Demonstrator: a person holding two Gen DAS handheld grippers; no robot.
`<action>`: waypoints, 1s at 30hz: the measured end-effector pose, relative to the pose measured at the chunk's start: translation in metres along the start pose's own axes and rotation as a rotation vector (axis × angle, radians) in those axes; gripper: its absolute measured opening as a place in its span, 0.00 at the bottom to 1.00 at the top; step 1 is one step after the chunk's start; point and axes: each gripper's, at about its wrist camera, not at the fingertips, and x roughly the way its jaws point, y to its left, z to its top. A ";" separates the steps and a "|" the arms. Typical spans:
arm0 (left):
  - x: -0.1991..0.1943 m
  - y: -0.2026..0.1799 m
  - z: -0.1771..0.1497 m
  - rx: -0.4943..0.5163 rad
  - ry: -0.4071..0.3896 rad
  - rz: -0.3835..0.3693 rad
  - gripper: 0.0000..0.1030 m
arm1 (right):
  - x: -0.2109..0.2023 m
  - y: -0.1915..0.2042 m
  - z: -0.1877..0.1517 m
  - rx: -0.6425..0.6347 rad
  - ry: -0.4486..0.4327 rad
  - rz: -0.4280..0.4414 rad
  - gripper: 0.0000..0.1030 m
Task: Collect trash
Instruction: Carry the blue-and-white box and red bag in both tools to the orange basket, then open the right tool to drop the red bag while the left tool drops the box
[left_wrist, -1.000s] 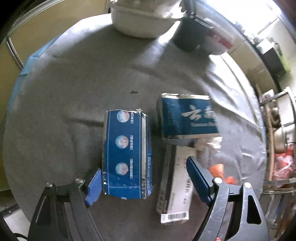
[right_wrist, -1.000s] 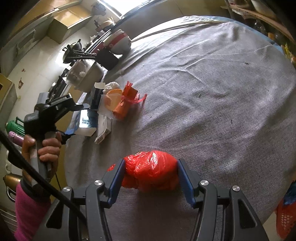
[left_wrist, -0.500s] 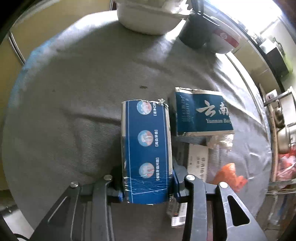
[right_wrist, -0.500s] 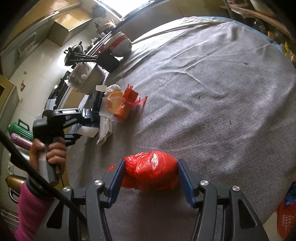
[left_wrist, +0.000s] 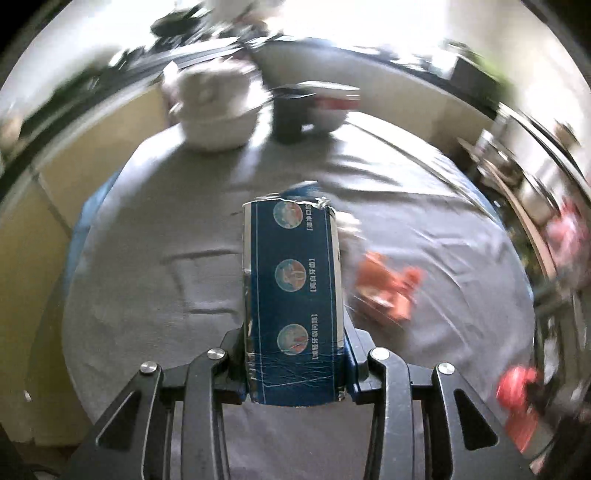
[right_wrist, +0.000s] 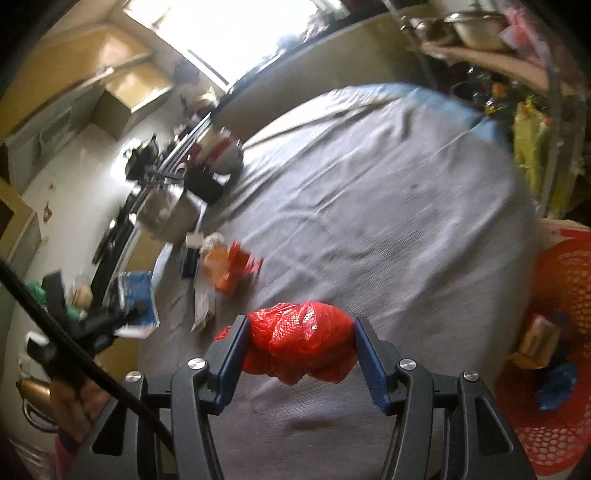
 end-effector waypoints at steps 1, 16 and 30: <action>-0.006 -0.014 -0.008 0.050 -0.016 -0.001 0.39 | -0.008 -0.003 0.001 -0.005 -0.021 -0.020 0.58; -0.028 -0.159 -0.060 0.400 0.006 -0.251 0.39 | -0.109 -0.104 0.004 0.141 -0.189 -0.188 0.58; -0.028 -0.305 -0.105 0.662 0.116 -0.512 0.39 | -0.160 -0.193 -0.026 0.295 -0.225 -0.310 0.58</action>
